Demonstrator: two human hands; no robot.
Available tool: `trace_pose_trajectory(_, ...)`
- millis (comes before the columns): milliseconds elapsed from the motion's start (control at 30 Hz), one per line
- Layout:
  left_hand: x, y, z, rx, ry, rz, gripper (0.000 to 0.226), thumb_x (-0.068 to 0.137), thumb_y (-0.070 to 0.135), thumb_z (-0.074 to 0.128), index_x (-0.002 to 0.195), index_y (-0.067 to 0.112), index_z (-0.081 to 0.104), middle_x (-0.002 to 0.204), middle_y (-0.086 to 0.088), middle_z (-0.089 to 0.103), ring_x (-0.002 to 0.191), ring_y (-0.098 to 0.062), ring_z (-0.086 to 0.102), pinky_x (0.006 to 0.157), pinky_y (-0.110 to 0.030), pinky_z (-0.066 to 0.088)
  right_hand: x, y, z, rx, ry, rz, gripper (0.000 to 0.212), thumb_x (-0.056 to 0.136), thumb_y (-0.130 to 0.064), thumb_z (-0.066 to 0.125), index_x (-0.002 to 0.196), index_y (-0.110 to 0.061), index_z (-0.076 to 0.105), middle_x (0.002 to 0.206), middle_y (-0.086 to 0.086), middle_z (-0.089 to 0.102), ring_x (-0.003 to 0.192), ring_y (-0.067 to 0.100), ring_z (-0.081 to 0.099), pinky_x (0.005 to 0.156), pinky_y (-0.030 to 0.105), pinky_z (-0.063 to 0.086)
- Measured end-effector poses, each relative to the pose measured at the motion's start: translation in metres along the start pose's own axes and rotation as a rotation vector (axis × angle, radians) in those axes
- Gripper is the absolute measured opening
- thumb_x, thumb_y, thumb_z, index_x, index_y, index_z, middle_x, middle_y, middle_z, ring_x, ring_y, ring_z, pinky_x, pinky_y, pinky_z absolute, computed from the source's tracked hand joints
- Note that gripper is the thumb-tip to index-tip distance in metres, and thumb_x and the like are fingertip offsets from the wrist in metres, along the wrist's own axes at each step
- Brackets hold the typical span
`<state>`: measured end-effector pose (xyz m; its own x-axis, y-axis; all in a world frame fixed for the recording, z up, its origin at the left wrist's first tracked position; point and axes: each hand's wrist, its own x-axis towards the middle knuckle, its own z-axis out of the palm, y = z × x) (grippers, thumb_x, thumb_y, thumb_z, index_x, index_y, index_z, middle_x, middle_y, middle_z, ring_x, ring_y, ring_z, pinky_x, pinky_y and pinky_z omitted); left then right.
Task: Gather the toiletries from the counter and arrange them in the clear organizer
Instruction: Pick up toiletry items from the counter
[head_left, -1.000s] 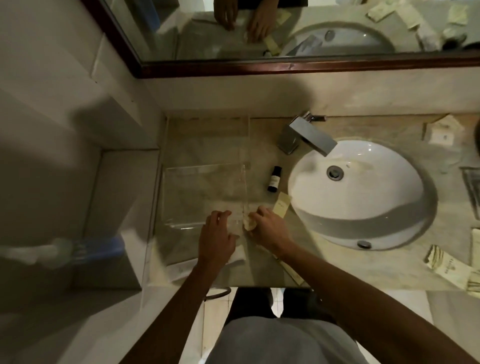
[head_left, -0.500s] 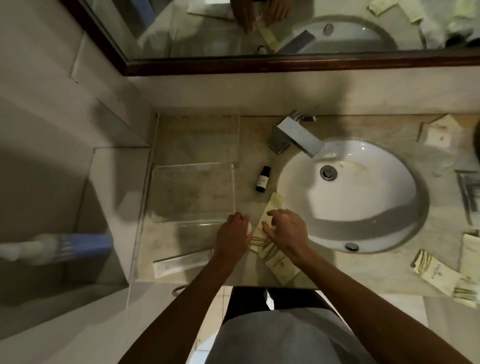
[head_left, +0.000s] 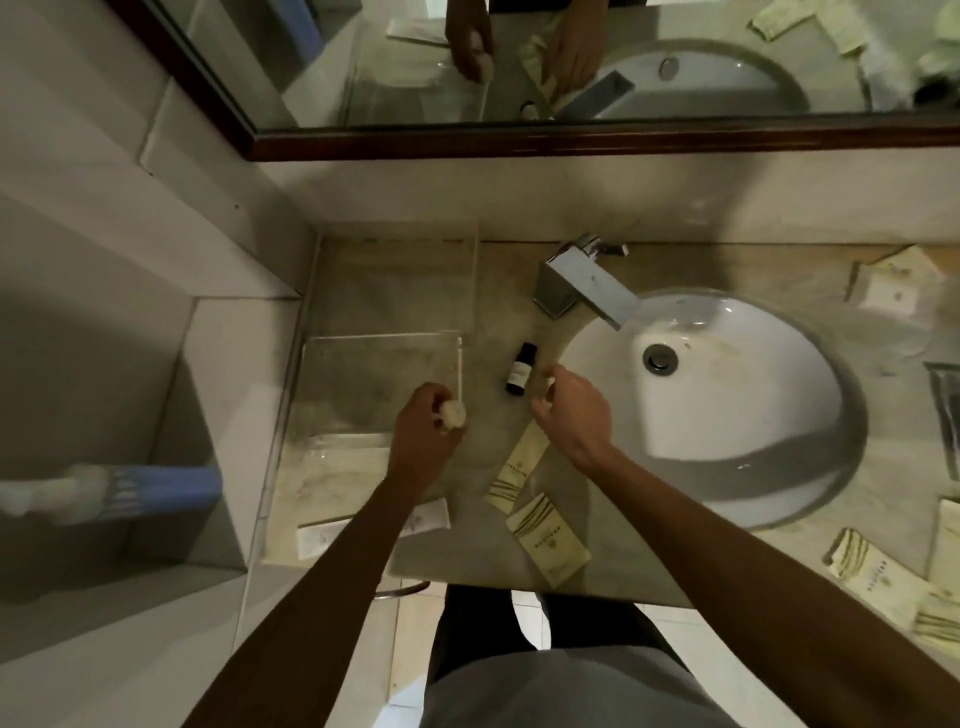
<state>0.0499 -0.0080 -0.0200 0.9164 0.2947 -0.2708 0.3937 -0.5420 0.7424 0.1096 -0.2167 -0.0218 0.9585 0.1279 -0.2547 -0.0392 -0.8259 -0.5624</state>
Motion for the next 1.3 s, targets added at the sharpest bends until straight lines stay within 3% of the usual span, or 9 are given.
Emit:
trace_pose_trajectory(200, 0.029, -0.034, -0.014, 0.0, -0.066, -0.085, 0.048, 0.059, 0.01, 0.088, 0.094, 0.023, 0.059, 0.098, -0.002, 0.067, 0.089, -0.018, 0.065, 0.08, -0.038, 0.055, 0.043, -0.022, 0.022, -0.026, -0.092, 0.229, 0.035, 0.091, -0.054, 0.057, 0.087, -0.019, 0.057, 0.082, 0.001, 0.062, 0.064, 0.012, 0.055, 0.052, 0.026, 0.041)
trace_pose_trajectory(400, 0.039, -0.051, -0.02, 0.084, -0.2, 0.03, 0.054, 0.057, 0.014, 0.091, 0.107, 0.01, 0.069, 0.108, -0.007, 0.064, 0.098, -0.02, 0.062, 0.085, -0.019, 0.042, 0.054, -0.028, 0.028, 0.074, -0.064, 0.368, 0.035, 0.084, -0.049, 0.066, 0.092, -0.016, 0.065, 0.089, 0.003, 0.068, 0.068, 0.012, 0.059, 0.055, 0.025, 0.043)
trace_pose_trajectory(533, 0.045, -0.051, -0.026, 0.094, -0.278, 0.028, 0.051, 0.06, 0.02, 0.089, 0.107, 0.015, 0.071, 0.108, -0.002, 0.058, 0.094, -0.014, 0.059, 0.083, -0.02, 0.044, 0.045, -0.051, 0.024, 0.314, 0.025, 0.25, 0.046, 0.082, -0.043, 0.075, 0.115, -0.014, 0.064, 0.1, -0.002, 0.065, 0.085, 0.011, 0.062, 0.067, 0.018, 0.047)
trace_pose_trajectory(633, 0.043, -0.05, -0.025, 0.122, -0.248, 0.024, 0.042, 0.067, 0.022, 0.083, 0.108, 0.018, 0.072, 0.11, 0.0, 0.059, 0.095, -0.012, 0.057, 0.083, -0.016, 0.04, 0.046, -0.076, 0.027, 0.375, -0.009, 0.11, 0.048, 0.08, -0.046, 0.077, 0.117, -0.019, 0.063, 0.102, -0.006, 0.066, 0.088, 0.006, 0.062, 0.071, 0.017, 0.05)
trace_pose_trajectory(767, 0.036, -0.051, -0.025, 0.101, -0.174, 0.019, 0.036, 0.069, 0.018, 0.078, 0.105, 0.02, 0.071, 0.11, -0.002, 0.062, 0.097, -0.019, 0.06, 0.086, -0.026, 0.048, 0.064, -0.108, 0.038, 0.309, -0.13, -0.034, 0.041, 0.081, -0.038, 0.078, 0.115, -0.019, 0.063, 0.102, -0.006, 0.066, 0.089, 0.006, 0.063, 0.073, 0.019, 0.053)
trace_pose_trajectory(933, 0.032, -0.058, -0.028, 0.101, -0.135, 0.045, 0.035, 0.071, 0.021, 0.074, 0.105, 0.018, 0.07, 0.11, -0.003, 0.063, 0.096, -0.022, 0.06, 0.084, -0.033, 0.051, 0.081, -0.125, 0.059, -0.016, -0.217, -0.214, 0.034, 0.084, -0.028, 0.073, 0.114, -0.02, 0.06, 0.107, 0.001, 0.065, 0.094, 0.014, 0.063, 0.081, 0.028, 0.055)
trace_pose_trajectory(1100, 0.034, -0.059, -0.031, 0.089, -0.094, 0.065, 0.034, 0.076, 0.025, 0.075, 0.109, 0.022, 0.067, 0.114, 0.002, 0.062, 0.097, -0.018, 0.059, 0.082, -0.033, 0.052, 0.073, -0.115, 0.079, -0.517, -0.06, -0.476, 0.032, 0.085, -0.032, 0.072, 0.111, -0.014, 0.066, 0.107, 0.008, 0.063, 0.095, 0.024, 0.056, 0.076, 0.034, 0.047)
trace_pose_trajectory(1300, 0.05, -0.052, -0.031, 0.092, -0.055, 0.055, 0.03, 0.078, 0.027, 0.074, 0.106, 0.021, 0.069, 0.11, -0.001, 0.064, 0.094, -0.02, 0.061, 0.079, -0.032, 0.052, 0.079, -0.116, 0.079, -0.557, 0.031, -0.448, 0.027, 0.091, -0.033, 0.066, 0.108, -0.013, 0.07, 0.109, 0.011, 0.062, 0.097, 0.026, 0.058, 0.081, 0.039, 0.049)
